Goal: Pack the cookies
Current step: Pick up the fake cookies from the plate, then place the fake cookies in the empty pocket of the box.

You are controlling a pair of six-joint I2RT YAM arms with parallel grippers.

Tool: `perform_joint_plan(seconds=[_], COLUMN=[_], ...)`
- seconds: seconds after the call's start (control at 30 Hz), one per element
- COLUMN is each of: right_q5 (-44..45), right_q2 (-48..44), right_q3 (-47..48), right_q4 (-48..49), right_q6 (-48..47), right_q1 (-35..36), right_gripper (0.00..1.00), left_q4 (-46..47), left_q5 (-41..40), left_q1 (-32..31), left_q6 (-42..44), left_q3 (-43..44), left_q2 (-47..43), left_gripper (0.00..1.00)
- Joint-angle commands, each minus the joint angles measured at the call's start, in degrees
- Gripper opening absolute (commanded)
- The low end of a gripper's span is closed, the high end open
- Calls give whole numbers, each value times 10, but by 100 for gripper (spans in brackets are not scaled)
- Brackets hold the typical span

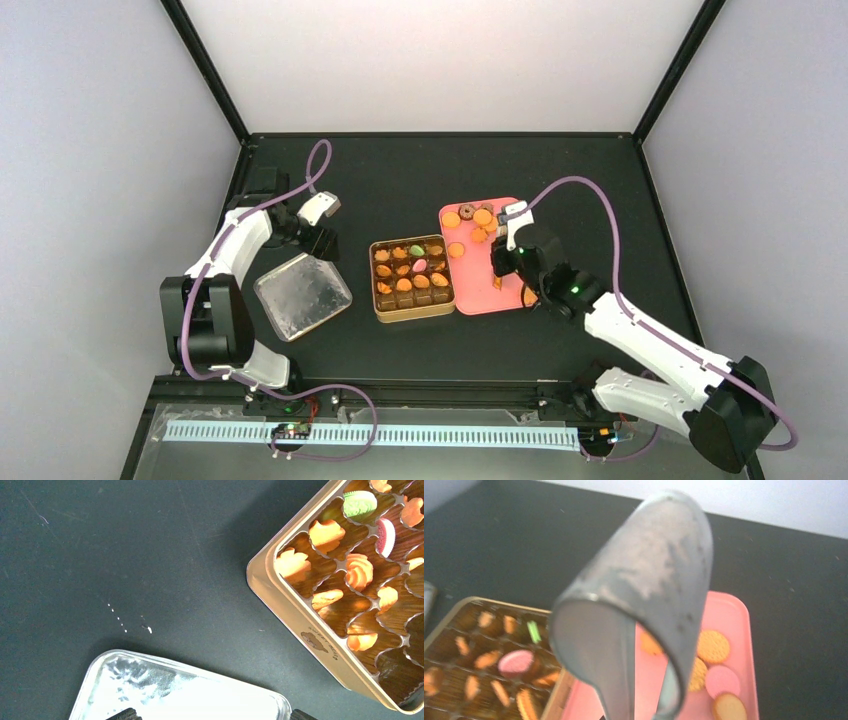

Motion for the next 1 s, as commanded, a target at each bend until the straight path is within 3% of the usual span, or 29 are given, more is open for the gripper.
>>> perform_joint_plan(seconds=[0.0,0.2,0.53,0.97], right_q5=[-66,-125,-182,-208], right_q2=[-20,30,204,313], right_q3=[61,149,264,316], right_q4=[10,5,53,110], right_q6=[-21,-51,-70,-89], right_q1=[10,78,195,216], right_gripper=[1,1,7,8], left_q4=[-9,-5,-7,-8], left_q5=[9,6,11,14], left_q1=[4,4,7,8], left_q6=[11,9,4,4], left_q3=[24,20,21,18], left_q2=[-2,0,-1,-7], left_gripper=[80,80,80,80])
